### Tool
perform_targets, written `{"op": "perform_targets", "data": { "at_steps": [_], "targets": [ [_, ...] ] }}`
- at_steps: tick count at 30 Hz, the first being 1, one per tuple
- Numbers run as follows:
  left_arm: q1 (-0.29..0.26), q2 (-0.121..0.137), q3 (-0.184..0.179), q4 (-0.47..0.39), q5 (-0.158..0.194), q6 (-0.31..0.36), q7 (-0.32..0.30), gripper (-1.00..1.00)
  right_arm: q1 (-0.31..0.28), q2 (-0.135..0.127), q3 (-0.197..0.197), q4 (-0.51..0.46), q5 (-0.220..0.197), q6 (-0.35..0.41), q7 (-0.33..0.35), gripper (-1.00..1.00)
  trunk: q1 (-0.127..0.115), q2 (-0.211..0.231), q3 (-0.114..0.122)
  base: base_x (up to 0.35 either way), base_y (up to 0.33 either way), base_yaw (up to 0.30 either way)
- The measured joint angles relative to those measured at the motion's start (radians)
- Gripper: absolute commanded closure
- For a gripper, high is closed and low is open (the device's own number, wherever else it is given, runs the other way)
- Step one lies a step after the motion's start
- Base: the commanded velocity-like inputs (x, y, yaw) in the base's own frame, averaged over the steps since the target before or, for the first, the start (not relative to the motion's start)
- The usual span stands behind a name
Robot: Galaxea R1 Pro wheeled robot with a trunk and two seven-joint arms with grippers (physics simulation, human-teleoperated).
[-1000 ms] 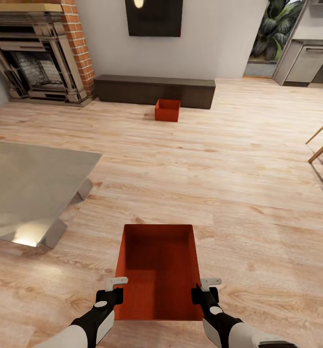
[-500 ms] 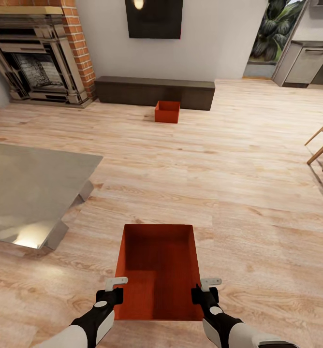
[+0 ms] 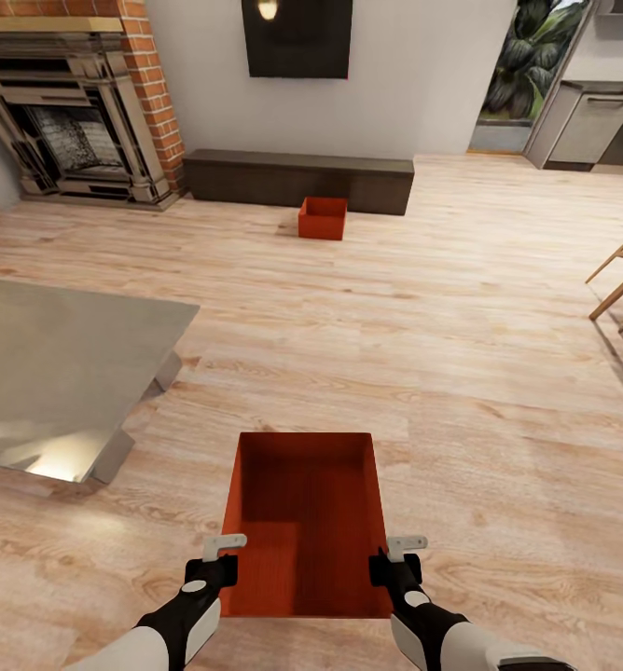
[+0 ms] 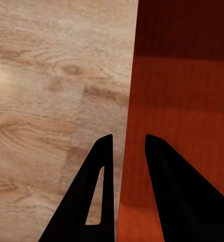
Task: Move the two storage containers from the living room to the garage. In the garage, place one container on the floor and stack the other container on top of it (either order is fine).
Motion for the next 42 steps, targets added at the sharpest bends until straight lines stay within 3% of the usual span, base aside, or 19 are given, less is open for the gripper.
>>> {"op": "perform_targets", "data": {
  "at_steps": [42],
  "targets": [
    [0.000,0.003,-0.003,-0.001,0.001,0.001,-0.002,1.00,0.000,0.004,0.008,0.001,-0.009,-0.001,-0.006,1.00,-0.161,0.294,0.132,0.000,0.000,0.000]
  ]
}}
